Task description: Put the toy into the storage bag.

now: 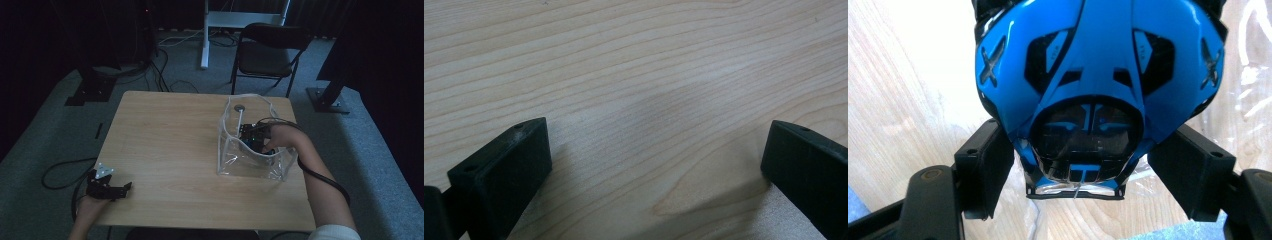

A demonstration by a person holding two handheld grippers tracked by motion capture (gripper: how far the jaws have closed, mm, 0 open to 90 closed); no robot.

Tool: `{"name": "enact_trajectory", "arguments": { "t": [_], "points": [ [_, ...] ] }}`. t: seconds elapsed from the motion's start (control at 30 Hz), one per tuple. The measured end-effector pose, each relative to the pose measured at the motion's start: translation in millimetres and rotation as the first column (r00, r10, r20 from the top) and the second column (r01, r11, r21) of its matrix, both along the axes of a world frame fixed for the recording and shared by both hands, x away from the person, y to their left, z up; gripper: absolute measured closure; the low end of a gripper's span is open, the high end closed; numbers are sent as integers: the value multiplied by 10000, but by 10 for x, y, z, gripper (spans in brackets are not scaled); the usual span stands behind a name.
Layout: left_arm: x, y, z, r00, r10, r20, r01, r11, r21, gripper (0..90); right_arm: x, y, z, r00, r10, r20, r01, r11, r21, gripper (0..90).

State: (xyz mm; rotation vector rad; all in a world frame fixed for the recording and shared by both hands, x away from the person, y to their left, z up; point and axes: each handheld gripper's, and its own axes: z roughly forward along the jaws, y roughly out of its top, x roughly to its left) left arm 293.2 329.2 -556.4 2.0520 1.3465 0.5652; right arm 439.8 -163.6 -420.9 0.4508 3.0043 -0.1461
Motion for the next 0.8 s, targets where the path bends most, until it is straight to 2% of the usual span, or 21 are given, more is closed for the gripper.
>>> {"name": "enact_trajectory", "arguments": {
  "t": [0.3, 0.4, 0.47, 0.5, 0.6, 0.8],
  "points": [
    [0, 0, 0, 10000, 2, 1, -2, 10000, -2, 3, 41, 53, -59, 10000, 72, -53, -73, 9996, -272, 261],
    [0, 0, 0, 10000, 1, 0, -1, 10000, -3, 3, 50, 42, -42, 10000, 83, -33, -83, 10000, -46, 261],
    [0, 0, 0, 10000, -6, 1, 6, 10000, -2, 3, 44, 32, 4, 9998, 28, -178, -20, 9990, 456, 261],
    [1, 0, 0, 10000, -8, 0, 8, 10000, -2, 3, 31, 34, 9, 9998, 155, -149, -148, 9990, 420, 261],
    [-1, -1, 0, 10000, -3, -1, 3, 10000, 1, 3, 46, 36, -33, 9999, 57, -130, -59, 9998, -173, 261],
    [-1, -2, 0, 10000, -10, 3, 10, 10000, -1, 3, 92, 2, -121, 9996, -161, -218, 153, 9994, -320, 261]
  ]
}}
